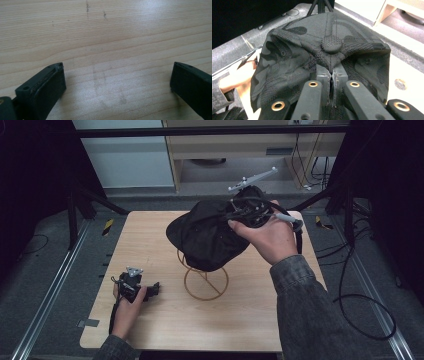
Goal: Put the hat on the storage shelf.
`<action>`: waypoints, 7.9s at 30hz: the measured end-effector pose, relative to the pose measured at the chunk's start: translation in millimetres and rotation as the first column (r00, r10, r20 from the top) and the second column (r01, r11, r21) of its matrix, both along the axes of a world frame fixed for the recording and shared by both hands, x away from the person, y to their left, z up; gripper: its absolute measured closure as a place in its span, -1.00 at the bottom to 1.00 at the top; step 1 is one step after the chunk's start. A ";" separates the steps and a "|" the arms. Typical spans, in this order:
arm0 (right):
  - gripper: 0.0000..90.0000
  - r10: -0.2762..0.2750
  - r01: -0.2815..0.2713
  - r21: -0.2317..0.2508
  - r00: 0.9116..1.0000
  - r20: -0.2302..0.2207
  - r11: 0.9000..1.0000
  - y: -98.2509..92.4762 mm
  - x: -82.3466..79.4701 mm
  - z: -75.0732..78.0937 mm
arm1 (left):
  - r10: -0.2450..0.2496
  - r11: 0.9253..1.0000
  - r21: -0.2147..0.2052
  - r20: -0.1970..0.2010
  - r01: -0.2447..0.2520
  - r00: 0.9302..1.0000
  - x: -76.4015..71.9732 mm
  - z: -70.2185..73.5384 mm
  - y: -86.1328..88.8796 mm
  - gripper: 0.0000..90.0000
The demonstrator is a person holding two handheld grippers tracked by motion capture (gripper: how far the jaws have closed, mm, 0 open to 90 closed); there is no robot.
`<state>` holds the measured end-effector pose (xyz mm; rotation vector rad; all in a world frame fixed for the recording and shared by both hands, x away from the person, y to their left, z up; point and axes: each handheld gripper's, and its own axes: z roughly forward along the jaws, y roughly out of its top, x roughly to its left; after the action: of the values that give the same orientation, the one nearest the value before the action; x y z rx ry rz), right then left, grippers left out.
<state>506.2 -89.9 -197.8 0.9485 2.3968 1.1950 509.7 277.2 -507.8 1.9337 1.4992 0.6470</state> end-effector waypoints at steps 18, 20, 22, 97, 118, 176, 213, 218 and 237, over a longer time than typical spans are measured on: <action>0.93 0.034 -0.037 -0.047 0.998 -0.045 0.998 14.9 2.8 -20.1 | -0.001 1.000 0.000 0.000 0.001 1.000 0.0 0.0 0.1 -1.00; 0.92 0.039 -0.042 -0.054 0.998 -0.050 0.998 16.0 3.2 -22.1 | -0.001 1.000 0.000 0.000 0.001 1.000 0.0 0.0 0.1 -1.00; 0.92 0.040 -0.043 -0.058 0.998 -0.055 0.997 16.9 4.0 -24.4 | -0.001 1.000 0.001 0.000 0.001 1.000 0.0 0.0 0.1 -1.00; 0.63 0.018 -0.025 -0.070 0.995 -0.095 0.997 27.0 18.0 -62.3 | -0.003 1.000 0.001 -0.001 0.003 1.000 0.0 0.1 0.2 -1.00; 0.61 0.018 -0.021 -0.033 0.995 -0.094 0.999 15.7 13.3 -56.8 | -0.003 1.000 0.001 -0.001 0.003 1.000 0.0 0.1 0.2 -1.00; -0.71 -0.245 0.243 0.054 0.969 0.023 0.968 -86.2 -25.1 -65.8 | -0.003 1.000 0.001 0.001 0.003 1.000 0.0 -0.1 0.1 -1.00; -0.76 -0.293 0.293 -0.010 0.956 -0.017 0.956 -105.9 -46.1 -189.9 | -0.011 1.000 0.004 -0.001 0.011 1.000 0.2 0.1 1.1 -1.00; -0.74 -0.279 0.278 -0.041 0.960 -0.036 0.960 -100.0 -45.0 -213.6 | -0.014 1.000 0.004 -0.001 0.014 1.000 0.3 0.1 1.4 -1.00; -0.73 -0.314 0.306 -0.077 0.941 -0.129 0.949 -83.0 -35.2 -291.8 | 0.005 1.000 0.003 -0.001 -0.005 1.000 3.4 0.2 6.9 -1.00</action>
<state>471.0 -172.9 -489.6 1.3725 2.2561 0.9683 513.0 284.1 -507.6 1.9333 1.5049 0.6504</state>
